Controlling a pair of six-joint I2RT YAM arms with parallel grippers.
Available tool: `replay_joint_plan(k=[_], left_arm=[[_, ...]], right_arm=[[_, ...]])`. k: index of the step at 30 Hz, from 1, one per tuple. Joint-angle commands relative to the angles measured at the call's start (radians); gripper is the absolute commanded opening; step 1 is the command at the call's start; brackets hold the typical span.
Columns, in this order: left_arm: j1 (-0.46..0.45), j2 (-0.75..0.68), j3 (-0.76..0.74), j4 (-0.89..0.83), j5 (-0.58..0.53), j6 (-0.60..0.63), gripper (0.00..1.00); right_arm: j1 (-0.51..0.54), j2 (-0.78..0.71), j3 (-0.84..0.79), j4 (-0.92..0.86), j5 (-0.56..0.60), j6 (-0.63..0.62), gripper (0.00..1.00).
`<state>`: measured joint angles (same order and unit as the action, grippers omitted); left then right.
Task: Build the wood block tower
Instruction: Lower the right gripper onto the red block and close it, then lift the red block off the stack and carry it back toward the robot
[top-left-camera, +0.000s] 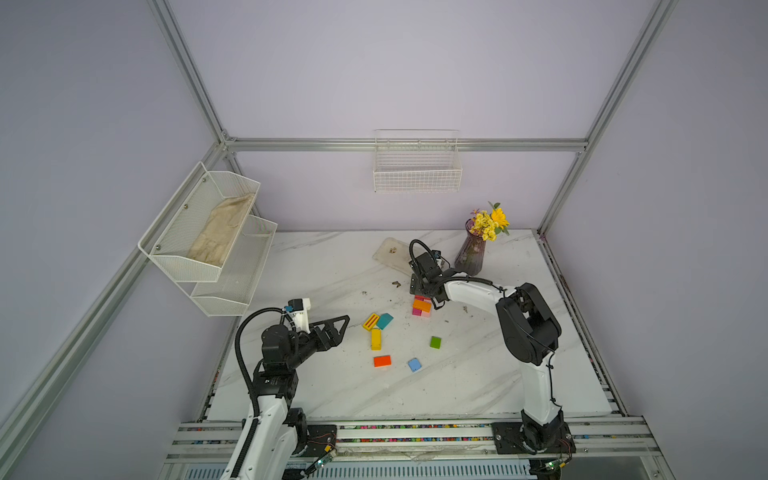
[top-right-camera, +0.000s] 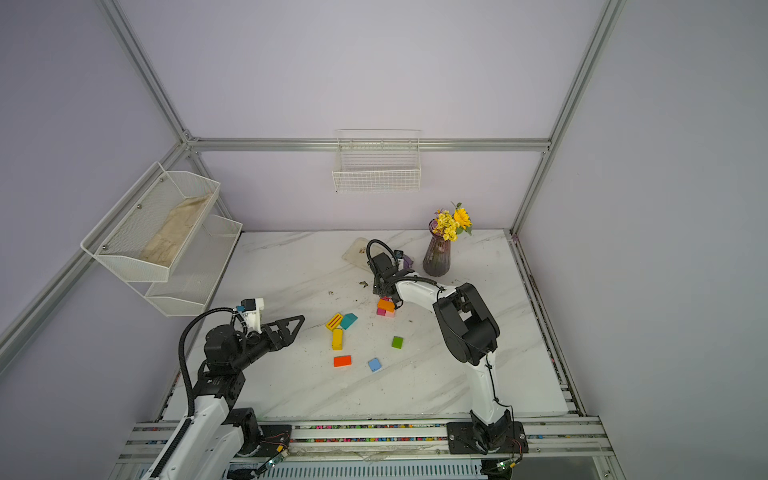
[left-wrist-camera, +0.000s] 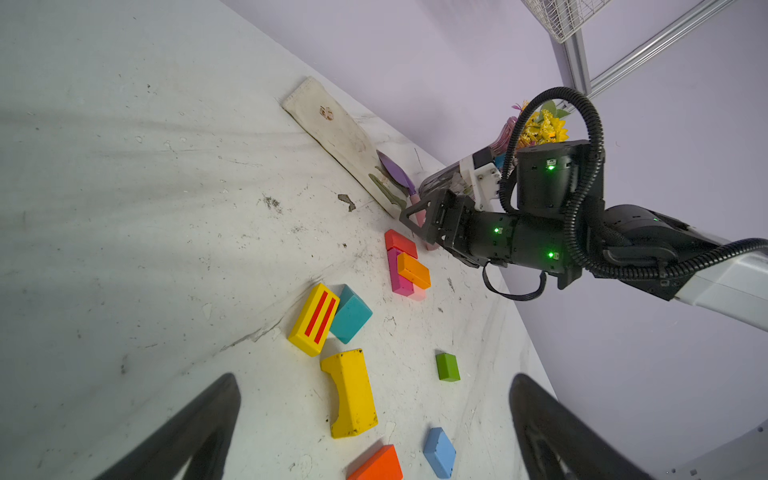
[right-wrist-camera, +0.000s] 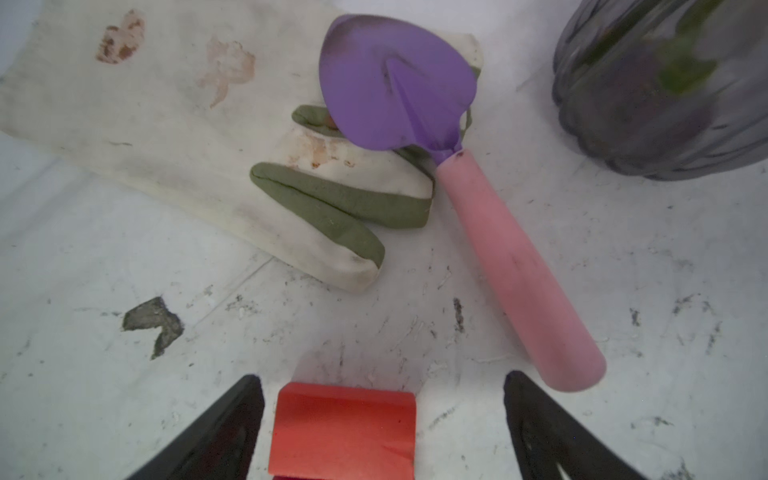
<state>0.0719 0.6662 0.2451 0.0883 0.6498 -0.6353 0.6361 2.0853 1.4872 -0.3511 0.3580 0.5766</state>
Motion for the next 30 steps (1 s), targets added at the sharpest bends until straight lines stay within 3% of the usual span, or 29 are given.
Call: replay_joint_plan(k=[1,30], left_arm=[[0.008,-0.007,-0.012,0.024,0.004,0.007,1.0],[0.008,-0.016,-0.015,0.024,0.005,0.006,1.0]], right_arm=[[0.008,0.04,0.039,-0.048,0.0,0.015,0.92],[0.01,0.065,-0.019,-0.024,-0.022,0.08,0.66]])
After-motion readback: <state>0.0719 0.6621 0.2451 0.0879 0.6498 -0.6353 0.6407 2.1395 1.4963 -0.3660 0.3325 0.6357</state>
